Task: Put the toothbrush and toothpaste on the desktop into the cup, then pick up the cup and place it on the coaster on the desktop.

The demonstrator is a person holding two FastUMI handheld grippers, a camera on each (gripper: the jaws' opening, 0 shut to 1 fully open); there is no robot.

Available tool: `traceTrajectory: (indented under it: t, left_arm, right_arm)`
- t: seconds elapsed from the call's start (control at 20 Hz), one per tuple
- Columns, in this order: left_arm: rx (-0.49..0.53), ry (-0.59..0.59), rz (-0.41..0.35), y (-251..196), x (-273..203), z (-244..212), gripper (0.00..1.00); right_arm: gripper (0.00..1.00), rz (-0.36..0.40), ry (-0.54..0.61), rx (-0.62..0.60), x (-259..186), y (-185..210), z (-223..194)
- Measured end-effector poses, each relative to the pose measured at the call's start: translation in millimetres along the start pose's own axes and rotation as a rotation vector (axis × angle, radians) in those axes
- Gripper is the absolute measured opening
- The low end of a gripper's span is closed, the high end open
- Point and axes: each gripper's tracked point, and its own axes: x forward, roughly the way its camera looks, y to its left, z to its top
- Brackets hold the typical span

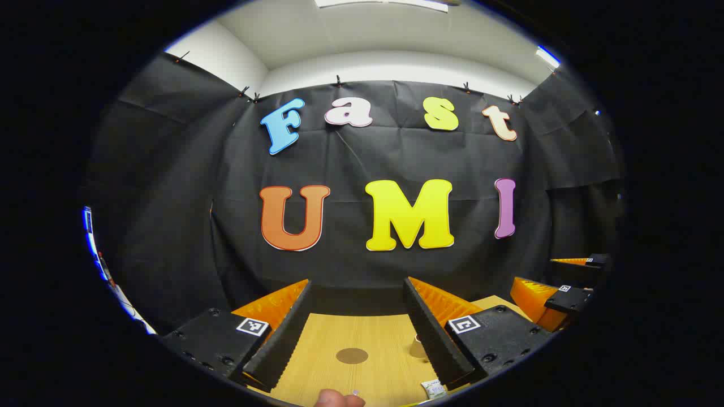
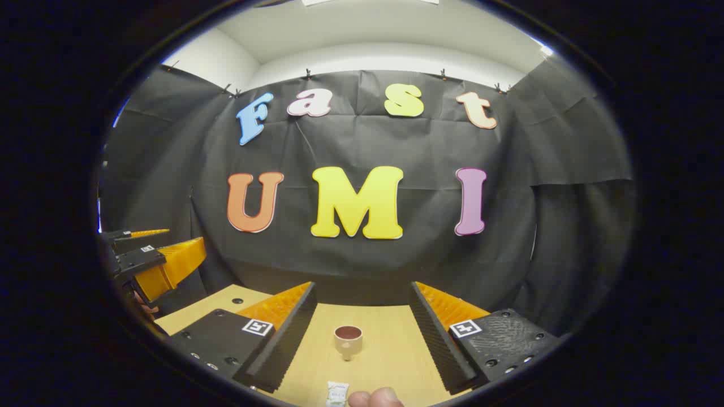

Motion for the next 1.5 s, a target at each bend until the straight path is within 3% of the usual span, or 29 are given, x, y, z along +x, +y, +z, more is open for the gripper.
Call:
traceTrajectory:
  t: [0.3,0.75,1.5]
  left_arm:
    - [-0.011,0.022,-0.009,-15.4,9.6,-7.1,0.99]
    - [-0.014,0.059,-0.033,-5.7,21.3,-25.0,0.99]
    - [0.001,0.059,-0.048,-0.8,28.5,-27.2,0.99]
  right_arm:
    - [0.96,-0.021,0.004,0.007,10.7,-17.6,-2.4]
    - [0.96,-0.011,0.075,-0.033,11.3,-9.5,-21.4]
    - [0.96,-0.03,0.082,-0.012,14.7,-3.6,-19.1]
